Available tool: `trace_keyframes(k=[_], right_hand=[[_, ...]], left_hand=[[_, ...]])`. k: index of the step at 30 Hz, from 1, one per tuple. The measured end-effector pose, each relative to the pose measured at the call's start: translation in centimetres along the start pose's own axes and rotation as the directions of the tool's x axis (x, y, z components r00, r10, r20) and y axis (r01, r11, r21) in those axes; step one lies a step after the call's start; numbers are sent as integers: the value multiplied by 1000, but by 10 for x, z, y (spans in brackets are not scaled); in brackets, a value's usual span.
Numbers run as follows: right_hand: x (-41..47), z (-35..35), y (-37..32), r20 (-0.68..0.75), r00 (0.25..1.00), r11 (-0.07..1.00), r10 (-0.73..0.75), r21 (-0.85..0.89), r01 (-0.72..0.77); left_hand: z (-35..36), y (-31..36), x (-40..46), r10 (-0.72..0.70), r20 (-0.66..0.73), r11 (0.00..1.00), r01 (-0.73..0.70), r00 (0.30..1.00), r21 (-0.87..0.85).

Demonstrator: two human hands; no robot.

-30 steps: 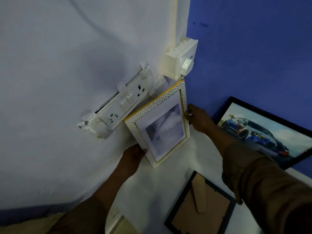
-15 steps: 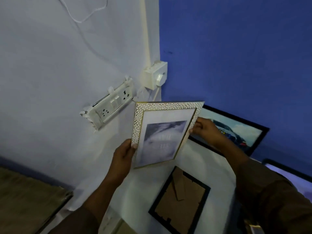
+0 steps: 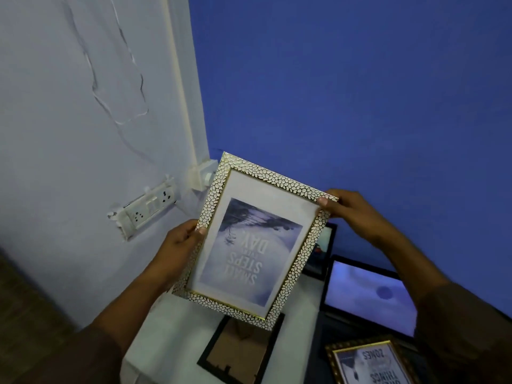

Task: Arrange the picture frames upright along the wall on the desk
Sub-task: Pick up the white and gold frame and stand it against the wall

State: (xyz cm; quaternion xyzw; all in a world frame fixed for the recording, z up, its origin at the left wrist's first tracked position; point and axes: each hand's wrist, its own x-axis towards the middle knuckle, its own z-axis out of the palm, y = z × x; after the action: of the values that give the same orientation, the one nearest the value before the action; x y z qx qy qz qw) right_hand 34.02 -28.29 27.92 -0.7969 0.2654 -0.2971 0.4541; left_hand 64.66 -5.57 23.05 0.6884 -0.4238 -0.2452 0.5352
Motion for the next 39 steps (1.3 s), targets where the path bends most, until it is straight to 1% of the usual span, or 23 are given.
trace_keyframes(k=[2,4,6,8,11,13,15,17,20,24,26,28,30,31,32,33,34,36,37,39], right_hand=[[-18,-21,-24,-19,998,993,-53,-111,50],[-28,-34,-49,12,998,974,-66,-216,67],[-39,-39,-71,63,997,944,-47,-324,65],[-52,-40,-88,68,997,918,-21,-393,46],[-66,-36,-98,-21,999,904,-32,-427,20],[-77,-31,-99,-101,994,918,-52,-397,8],[-88,-28,-100,-214,975,936,-66,-351,-14],[-100,-22,-102,-316,947,947,-57,-317,-49],[-122,-16,-99,-472,881,959,-10,-253,-124],[-158,-17,-91,-663,747,974,39,-141,-175],[-176,-18,-87,-719,693,977,54,-106,-186],[-195,-21,-86,-773,631,982,61,-67,-177],[-212,-25,-88,-824,561,988,74,-14,-152],[-219,-27,-88,-846,526,991,88,22,-130],[-225,-30,-88,-868,485,992,106,62,-106],[-231,-33,-89,-888,441,991,127,101,-82],[-237,-37,-90,-905,400,990,143,132,-54],[-250,-48,-89,-928,327,981,181,195,11],[-254,-49,-90,-931,298,972,211,233,38],[-267,-56,-90,-930,253,951,268,297,85]], left_hand=[[5,17,-3,25,61,1000,-26,998,4],[8,28,0,54,106,997,-59,993,46],[14,40,0,87,152,993,-99,984,72],[24,54,-1,121,200,989,-136,972,63],[36,70,1,158,280,984,-174,947,30],[41,79,1,195,334,976,-216,922,27],[48,88,-1,222,345,967,-251,912,41],[53,94,-3,269,297,956,-292,916,35],[63,91,-3,297,143,955,-290,944,-66],[77,66,-15,296,-53,955,-296,954,9],[87,48,-27,233,-151,971,-239,961,-25],[102,34,-46,122,-179,987,-139,976,-81],[124,20,-68,-12,-76,987,-1,997,-161],[138,13,-80,-86,14,980,87,996,-178],[152,6,-91,-157,100,969,172,983,-175],[168,-4,-99,-219,178,961,244,959,-133],[185,-9,-109,-245,265,956,278,933,-93],[212,9,-137,-209,426,948,289,880,-130],[221,22,-146,-177,471,940,290,864,-178],[241,59,-164,-63,491,905,256,869,-338]])
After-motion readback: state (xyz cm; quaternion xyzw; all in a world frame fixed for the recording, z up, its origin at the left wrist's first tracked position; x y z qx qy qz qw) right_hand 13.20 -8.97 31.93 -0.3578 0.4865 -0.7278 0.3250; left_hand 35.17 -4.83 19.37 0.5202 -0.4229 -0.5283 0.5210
